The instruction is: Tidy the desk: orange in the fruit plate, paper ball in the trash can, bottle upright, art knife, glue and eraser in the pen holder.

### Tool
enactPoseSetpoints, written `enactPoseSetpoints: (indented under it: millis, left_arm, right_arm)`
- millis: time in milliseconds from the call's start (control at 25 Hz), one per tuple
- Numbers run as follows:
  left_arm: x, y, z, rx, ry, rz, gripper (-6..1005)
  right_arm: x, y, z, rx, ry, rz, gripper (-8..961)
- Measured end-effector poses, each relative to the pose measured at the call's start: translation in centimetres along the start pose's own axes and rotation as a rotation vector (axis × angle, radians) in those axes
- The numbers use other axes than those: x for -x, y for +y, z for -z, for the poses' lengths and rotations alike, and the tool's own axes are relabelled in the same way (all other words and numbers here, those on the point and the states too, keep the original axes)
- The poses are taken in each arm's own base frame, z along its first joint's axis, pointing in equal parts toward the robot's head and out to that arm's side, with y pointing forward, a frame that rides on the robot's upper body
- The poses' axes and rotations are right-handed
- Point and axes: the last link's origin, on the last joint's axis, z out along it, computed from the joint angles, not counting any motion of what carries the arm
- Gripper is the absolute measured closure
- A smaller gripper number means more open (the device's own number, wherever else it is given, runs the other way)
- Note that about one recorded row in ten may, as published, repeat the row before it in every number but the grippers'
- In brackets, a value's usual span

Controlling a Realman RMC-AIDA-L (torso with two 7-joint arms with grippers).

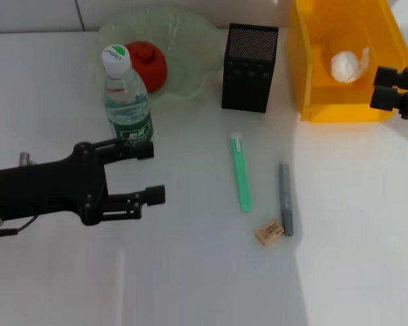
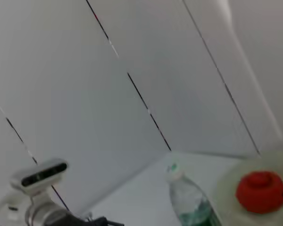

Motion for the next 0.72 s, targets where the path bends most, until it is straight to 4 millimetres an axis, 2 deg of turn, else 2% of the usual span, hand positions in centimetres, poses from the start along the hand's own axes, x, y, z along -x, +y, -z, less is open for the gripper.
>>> enactPoseSetpoints:
  millis: [120, 240, 360, 560, 720]
  left_arm:
    - [0.4, -0.3, 0.6, -0.006, -0.07, 0.026, 192]
    - [0.7, -0.6, 0.8, -0.028, -0.11, 0.032, 195]
    - [0.9, -1.0, 1.0, -0.051, -0.131, 0.037, 197]
    - [1.0, -1.6, 1.1, -0.101, -0.155, 0.026, 196]
    - [1.2, -1.9, 1.1, -0.122, -0.162, 0.025, 196]
  right_arm:
    - [3.3, 1.0, -0.8, -0.095, 0.228, -0.018, 115]
    - [5.9, 2.3, -3.0, -0.246, 0.481, -0.002, 114]
    - [7.5, 3.4, -5.8, -0.349, 0.642, 0.045, 114]
    - [8.0, 3.3, -9.8, -0.394, 0.785, 0.049, 114]
    - [7.3, 2.2, -12.3, -0.391, 0.839, 0.025, 115]
